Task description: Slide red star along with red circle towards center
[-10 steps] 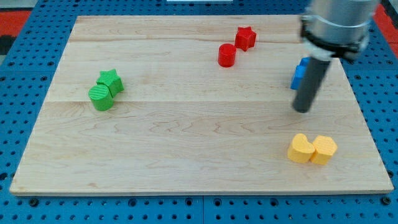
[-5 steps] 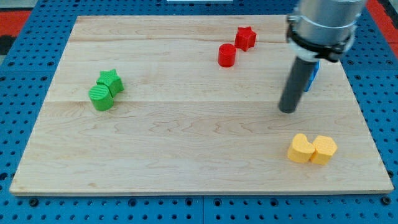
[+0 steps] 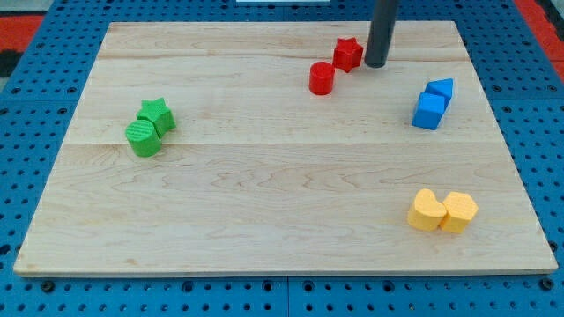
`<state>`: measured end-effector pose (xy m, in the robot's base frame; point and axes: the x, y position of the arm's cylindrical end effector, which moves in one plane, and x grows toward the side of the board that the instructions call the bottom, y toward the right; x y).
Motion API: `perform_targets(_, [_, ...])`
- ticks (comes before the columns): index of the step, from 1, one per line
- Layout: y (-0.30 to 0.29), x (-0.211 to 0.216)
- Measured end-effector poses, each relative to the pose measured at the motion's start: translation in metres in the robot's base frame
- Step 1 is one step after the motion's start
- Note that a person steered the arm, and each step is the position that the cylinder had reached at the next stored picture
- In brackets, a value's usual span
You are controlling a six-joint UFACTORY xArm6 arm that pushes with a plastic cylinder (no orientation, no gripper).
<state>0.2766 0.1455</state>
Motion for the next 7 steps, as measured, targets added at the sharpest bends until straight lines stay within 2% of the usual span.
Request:
perform_targets(1, [-0.02, -0.03])
perform_targets(2, [-0.058, -0.037])
perform_targets(5, [-0.104, 0.037])
perform_targets(7, [-0.11, 0.1])
